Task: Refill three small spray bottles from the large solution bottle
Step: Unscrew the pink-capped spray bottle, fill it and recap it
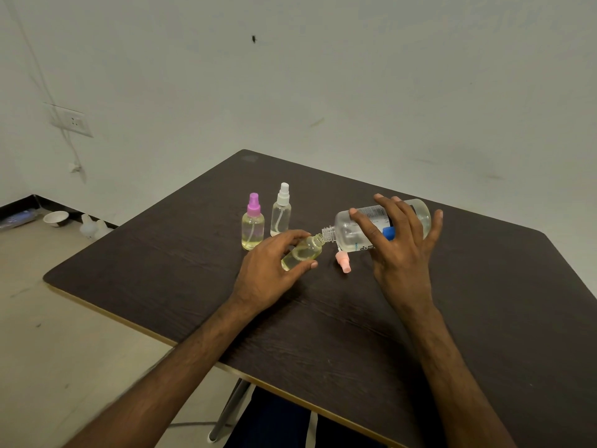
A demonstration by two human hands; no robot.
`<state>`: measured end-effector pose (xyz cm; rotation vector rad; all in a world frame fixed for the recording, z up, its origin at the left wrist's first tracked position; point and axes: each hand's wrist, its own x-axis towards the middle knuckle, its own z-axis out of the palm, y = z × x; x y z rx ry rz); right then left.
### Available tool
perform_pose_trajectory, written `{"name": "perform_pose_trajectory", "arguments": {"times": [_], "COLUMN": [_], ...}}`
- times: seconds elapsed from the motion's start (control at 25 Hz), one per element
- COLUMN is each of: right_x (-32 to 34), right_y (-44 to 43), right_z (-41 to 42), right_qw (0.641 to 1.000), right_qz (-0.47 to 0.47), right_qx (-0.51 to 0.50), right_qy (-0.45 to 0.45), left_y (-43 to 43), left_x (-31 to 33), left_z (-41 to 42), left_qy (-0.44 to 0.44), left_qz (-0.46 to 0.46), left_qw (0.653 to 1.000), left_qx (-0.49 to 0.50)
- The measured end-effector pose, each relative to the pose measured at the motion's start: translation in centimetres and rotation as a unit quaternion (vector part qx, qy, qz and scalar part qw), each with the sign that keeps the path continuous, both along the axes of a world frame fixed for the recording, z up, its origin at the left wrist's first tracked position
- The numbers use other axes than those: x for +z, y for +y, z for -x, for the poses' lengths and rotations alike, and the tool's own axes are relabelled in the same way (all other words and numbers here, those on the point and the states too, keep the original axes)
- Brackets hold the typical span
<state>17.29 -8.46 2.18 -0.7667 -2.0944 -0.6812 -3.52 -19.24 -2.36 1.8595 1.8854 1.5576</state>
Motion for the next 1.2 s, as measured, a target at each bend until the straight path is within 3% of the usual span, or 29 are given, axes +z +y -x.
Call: {"name": "perform_pose_trajectory", "arguments": {"times": [1.2], "right_x": [-0.03], "right_y": [-0.07], "right_z": [0.04], "right_qw": [1.000], "right_qz": [0.002], "right_qx": [-0.004], "right_qy": [-0.001], "left_y": [0.01], "left_x": [0.02], "left_z": [-0.03], "left_qy": [0.004], "left_qz": [0.000], "left_qw": [1.000], "left_qx": [0.004]}}
